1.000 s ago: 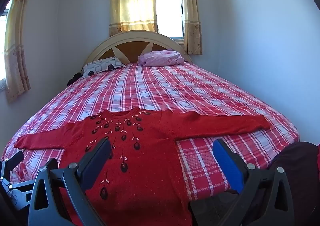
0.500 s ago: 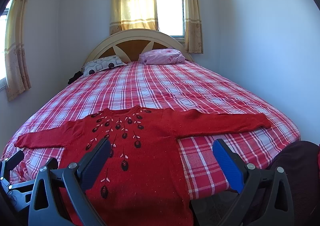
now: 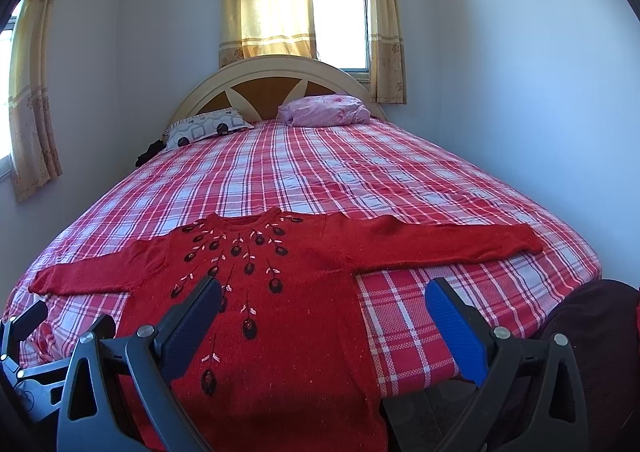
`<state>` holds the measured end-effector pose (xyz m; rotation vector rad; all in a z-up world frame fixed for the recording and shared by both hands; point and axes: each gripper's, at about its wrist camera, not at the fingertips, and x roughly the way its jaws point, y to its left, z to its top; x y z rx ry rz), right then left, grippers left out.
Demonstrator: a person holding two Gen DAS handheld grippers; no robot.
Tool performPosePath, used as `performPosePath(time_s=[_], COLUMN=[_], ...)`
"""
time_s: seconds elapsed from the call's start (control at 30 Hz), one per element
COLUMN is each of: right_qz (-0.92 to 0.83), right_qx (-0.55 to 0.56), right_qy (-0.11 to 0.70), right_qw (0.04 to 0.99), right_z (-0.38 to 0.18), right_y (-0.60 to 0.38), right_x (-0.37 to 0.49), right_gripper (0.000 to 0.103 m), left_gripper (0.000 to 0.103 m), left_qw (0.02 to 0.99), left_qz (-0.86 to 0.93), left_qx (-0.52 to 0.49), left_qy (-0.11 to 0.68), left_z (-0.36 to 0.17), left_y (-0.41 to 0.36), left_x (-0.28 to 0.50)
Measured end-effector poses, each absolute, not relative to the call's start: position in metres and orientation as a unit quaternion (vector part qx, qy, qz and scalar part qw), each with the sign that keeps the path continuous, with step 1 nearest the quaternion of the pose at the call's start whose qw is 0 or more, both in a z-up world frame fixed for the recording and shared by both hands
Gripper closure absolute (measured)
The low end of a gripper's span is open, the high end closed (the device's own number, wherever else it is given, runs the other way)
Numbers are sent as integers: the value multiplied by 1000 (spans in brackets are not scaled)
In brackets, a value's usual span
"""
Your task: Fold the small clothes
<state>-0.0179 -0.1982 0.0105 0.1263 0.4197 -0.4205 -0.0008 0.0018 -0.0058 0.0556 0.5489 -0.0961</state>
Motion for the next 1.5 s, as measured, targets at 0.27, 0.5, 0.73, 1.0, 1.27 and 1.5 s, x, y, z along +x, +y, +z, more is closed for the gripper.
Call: performPosePath(time_s=[0.27,0.5,0.73,1.0,1.27,1.5], right_qz=[-205,-202,-202,-201,-201,-202], right_qx=[65,67,67,69,69,70], right_qy=[209,213,216,221,223,228], right_qw=[954,953,953,952,951,950], right_z=[11,10,9,7,6,3], right_y=[-200,-200,-199,-200,-200,-201], right_x=[-18,-18,-15,-13,-12,-10], right_gripper=[1,1,1,1,1,1], left_gripper=[0,0,0,0,0,0], left_qw=[961,961,960,958,958,956], left_qz=[-48,-49,-48,-49,-49,-48], left_qx=[27,26,25,23,22,25], left_qy=[271,272,275,281,281,288], left_z=[-6,-7,-9,-11,-11,-16], left_y=[3,3,2,3,3,2], left_x=[-1,-1,-1,1,1,5])
